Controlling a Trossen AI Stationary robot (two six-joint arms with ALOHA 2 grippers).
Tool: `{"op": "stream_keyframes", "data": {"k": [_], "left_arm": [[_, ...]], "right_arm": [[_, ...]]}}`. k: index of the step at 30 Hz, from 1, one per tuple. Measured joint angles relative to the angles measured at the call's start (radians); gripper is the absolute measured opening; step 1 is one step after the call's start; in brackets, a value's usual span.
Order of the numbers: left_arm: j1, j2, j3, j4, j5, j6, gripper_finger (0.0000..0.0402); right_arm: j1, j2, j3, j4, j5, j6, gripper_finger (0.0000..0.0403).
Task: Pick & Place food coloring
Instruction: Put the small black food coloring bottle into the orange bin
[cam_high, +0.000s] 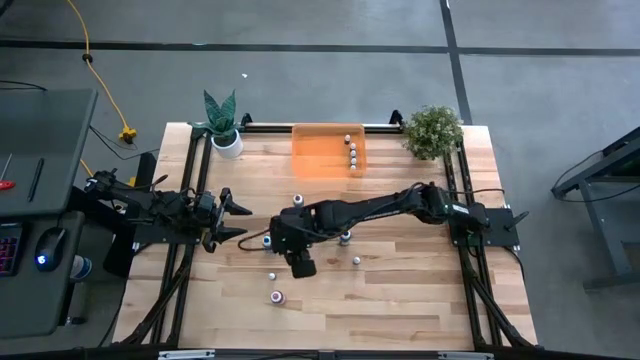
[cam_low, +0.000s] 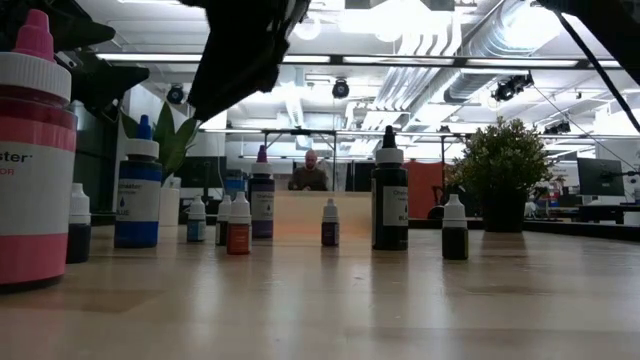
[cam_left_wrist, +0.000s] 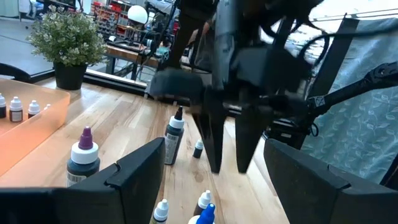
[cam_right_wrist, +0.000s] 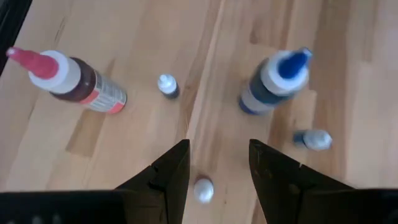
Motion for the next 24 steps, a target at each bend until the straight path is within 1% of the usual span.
{"op": "stream_keyframes", "data": {"k": [7,12,16,24], "left_arm": [[0.0,0.0,0.0,0.0,0.0,0.0,0.0271],[0.0,0.0,0.0,0.0,0.0,0.0,0.0271],[0.0,0.0,0.0,0.0,0.0,0.0,0.0271],[0.0,0.0,0.0,0.0,0.0,0.0,0.0271]], "right_arm": [[0.019,0.06,0.0,0.103,-0.017,-0.065,0.0154],[0.025,0.087,-0.011,0.22,-0.017,-0.124,0.0154],[0.027,0.091,-0.062,0.298,-0.041,-0.133,0.0154],[0.037,0.091,-0.166,0.429,-0.056,-0.137,0.0154]]}}
